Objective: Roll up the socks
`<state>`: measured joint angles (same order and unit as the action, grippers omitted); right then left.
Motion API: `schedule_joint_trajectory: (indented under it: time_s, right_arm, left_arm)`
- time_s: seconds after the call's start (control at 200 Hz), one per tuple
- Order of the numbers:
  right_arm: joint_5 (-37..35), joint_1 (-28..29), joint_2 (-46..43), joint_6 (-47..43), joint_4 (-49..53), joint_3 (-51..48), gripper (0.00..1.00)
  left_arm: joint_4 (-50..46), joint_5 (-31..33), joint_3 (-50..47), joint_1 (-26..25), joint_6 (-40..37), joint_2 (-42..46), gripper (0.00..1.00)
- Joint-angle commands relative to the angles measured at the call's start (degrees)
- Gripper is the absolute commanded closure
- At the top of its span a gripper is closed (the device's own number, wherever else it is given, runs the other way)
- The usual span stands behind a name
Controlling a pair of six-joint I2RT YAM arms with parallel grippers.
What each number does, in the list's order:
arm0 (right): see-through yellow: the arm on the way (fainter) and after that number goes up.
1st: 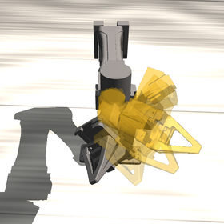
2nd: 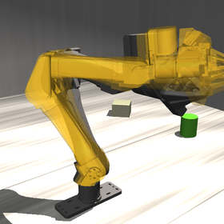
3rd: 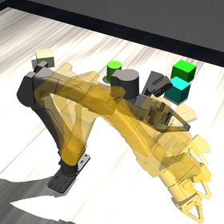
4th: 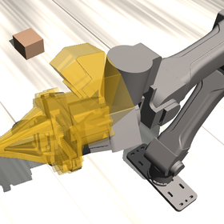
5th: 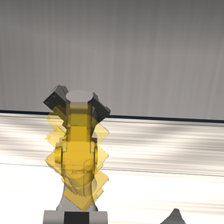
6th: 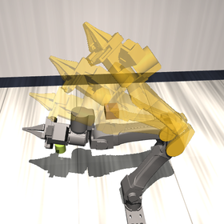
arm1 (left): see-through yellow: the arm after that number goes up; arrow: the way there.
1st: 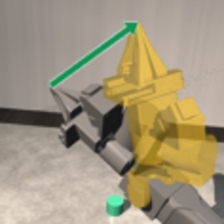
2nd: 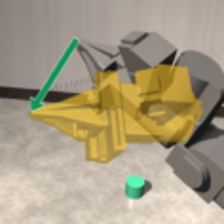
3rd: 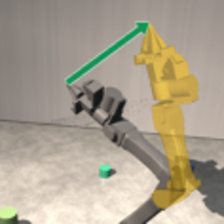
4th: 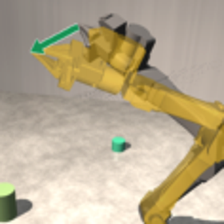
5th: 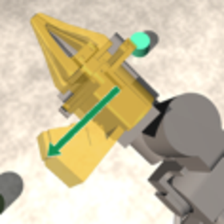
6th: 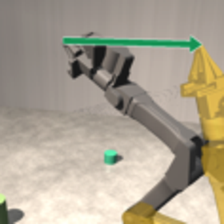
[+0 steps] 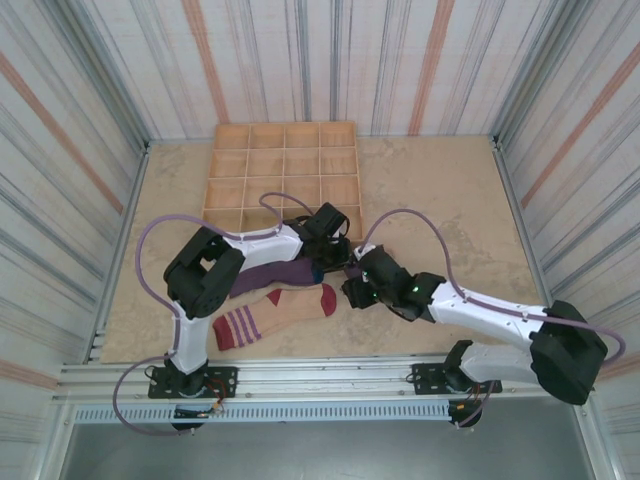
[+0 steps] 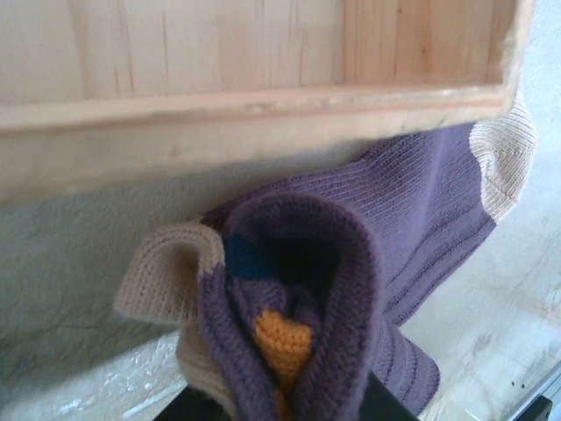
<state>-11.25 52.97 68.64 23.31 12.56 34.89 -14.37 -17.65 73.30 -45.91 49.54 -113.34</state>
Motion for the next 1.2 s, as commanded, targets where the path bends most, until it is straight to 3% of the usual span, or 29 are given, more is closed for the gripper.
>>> schedule_joint_trajectory:
  time_s: [0.0,0.25,0.456,0.761,0.867,0.967,1.047,1.192]
  right_arm:
    - [-15.48,3.64,4.52,-6.93,-1.43,1.62,0.28]
    - [-23.77,6.52,14.66,-10.30,-8.49,2.90,0.32]
    - [-23.59,5.50,20.61,-7.99,-9.06,3.95,0.52]
    - [-15.81,3.66,20.74,-1.55,-9.04,0.59,0.78]
    - [-13.12,2.53,20.20,-0.82,-9.94,-0.43,0.88]
    - [-11.04,1.10,18.28,0.12,-11.09,-1.94,0.91]
    - [-5.65,-1.54,15.75,0.67,-13.11,-3.94,0.94]
    - [7.70,-9.06,11.80,1.76,-18.13,-7.93,0.97]
  left_arm:
    - [-4.34,-0.79,-1.67,-0.50,0.03,2.04,0.86]
    - [-5.23,-1.67,-1.74,-0.45,-0.49,2.50,0.84]
    - [-4.91,-2.34,-2.34,-0.17,-0.54,2.84,0.82]
    - [-2.86,-3.67,-4.22,1.41,-0.80,4.70,0.69]
    - [-2.68,-4.35,-4.56,1.86,-1.06,5.04,0.60]
    - [-2.25,-4.38,-5.03,2.40,-1.20,5.98,0.46]
    - [-2.27,-4.21,-5.35,2.74,-1.07,6.99,0.38]
    - [-1.85,-5.20,-5.80,3.84,-0.68,8.32,0.34]
